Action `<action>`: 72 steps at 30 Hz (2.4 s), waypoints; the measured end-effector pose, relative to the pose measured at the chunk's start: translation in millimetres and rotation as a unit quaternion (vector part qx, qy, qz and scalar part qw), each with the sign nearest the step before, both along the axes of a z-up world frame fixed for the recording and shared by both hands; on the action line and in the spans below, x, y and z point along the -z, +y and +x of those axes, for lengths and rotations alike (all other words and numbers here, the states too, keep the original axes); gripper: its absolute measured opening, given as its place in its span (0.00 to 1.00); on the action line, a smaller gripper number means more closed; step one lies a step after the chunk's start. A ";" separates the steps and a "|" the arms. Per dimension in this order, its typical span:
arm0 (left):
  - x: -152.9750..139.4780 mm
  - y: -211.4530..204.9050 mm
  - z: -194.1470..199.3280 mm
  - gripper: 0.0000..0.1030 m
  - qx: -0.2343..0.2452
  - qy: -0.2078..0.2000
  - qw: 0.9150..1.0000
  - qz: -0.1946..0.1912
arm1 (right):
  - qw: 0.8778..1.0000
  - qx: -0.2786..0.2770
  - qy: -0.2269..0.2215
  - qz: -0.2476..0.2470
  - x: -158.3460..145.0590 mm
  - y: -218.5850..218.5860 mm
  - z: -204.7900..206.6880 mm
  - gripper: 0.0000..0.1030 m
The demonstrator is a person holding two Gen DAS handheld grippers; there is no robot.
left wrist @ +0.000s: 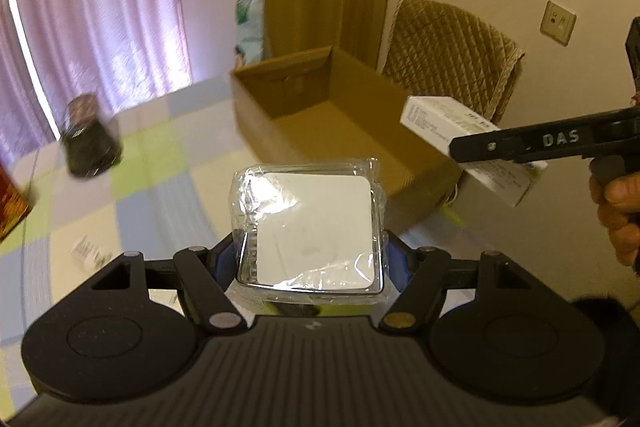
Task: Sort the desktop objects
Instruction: 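Carry both items to the cardboard box and open the left tool to drop the pad, then lower the medicine box into the cardboard box and open the right tool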
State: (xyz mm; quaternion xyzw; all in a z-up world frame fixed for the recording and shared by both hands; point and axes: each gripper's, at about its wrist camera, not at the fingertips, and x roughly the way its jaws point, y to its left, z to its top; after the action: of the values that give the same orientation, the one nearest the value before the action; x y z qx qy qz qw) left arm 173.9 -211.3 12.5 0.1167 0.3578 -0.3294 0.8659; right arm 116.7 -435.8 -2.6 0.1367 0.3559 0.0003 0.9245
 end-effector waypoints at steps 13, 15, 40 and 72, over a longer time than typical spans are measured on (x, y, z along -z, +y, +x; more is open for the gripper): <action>20.0 -96.4 68.5 0.65 0.043 -0.012 0.999 0.004 | 0.999 0.032 0.012 0.003 28.8 -54.6 67.0 0.68; 26.8 -106.6 76.9 0.65 0.049 -0.014 0.999 0.011 | 0.999 0.039 0.016 0.008 35.6 -61.0 72.0 0.68; 61.2 -125.0 90.1 0.70 0.070 -0.023 0.997 0.035 | 0.998 0.051 0.026 0.015 59.1 -75.9 87.5 0.68; 45.6 -73.4 80.9 0.71 0.030 -0.021 0.999 0.012 | 0.999 0.024 0.003 -0.038 71.1 -45.8 95.8 1.00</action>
State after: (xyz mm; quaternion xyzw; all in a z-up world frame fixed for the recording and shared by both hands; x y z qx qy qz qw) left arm 254.7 -284.7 -33.1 0.1448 0.3398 -0.3480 0.8617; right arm 212.5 -481.6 -73.7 0.1100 0.3554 -0.0354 0.9275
